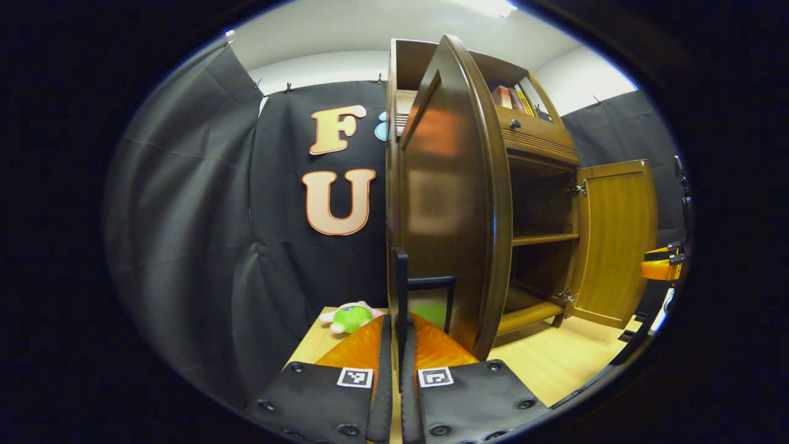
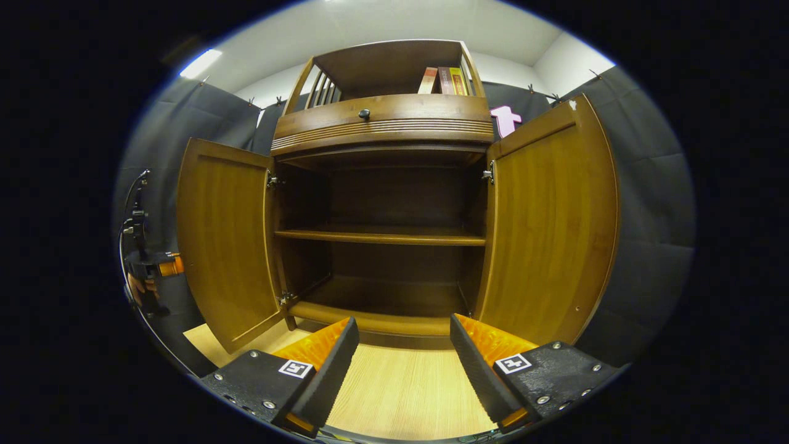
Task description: Open the right door of the double-door shoe cabinet with the right hand, and open the left door with the left hand.
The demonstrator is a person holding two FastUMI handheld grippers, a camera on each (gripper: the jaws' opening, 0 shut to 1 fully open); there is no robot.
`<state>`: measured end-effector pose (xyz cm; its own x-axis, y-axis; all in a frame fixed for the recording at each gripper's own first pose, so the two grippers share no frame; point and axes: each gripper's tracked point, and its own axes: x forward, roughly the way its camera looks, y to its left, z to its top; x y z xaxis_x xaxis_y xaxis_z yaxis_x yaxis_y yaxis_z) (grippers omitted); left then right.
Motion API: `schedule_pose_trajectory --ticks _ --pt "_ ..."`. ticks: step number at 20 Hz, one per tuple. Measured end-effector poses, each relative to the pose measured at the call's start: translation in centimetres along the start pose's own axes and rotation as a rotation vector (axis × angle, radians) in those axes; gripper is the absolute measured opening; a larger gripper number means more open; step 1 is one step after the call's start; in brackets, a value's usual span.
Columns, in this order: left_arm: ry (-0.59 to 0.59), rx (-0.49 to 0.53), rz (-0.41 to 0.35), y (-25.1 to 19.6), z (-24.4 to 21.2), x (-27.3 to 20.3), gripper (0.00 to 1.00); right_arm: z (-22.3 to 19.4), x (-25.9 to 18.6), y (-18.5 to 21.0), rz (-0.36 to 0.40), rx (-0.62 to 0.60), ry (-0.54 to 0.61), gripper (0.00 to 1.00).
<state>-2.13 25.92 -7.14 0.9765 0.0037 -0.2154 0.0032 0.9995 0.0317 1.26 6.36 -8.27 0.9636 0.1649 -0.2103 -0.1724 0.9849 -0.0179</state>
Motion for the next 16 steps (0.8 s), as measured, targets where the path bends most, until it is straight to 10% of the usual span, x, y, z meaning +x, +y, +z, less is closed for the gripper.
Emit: schedule_pose_trajectory --ticks 9,16 --pt "0.024 0.016 -0.166 1.6 -0.2 0.1 0.24 0.5 0.0 1.9 0.007 0.011 0.007 0.92" --pt "0.048 0.032 -0.098 2.0 0.4 -6.2 0.21 1.2 0.1 1.2 -0.008 0.024 -0.047 0.92"
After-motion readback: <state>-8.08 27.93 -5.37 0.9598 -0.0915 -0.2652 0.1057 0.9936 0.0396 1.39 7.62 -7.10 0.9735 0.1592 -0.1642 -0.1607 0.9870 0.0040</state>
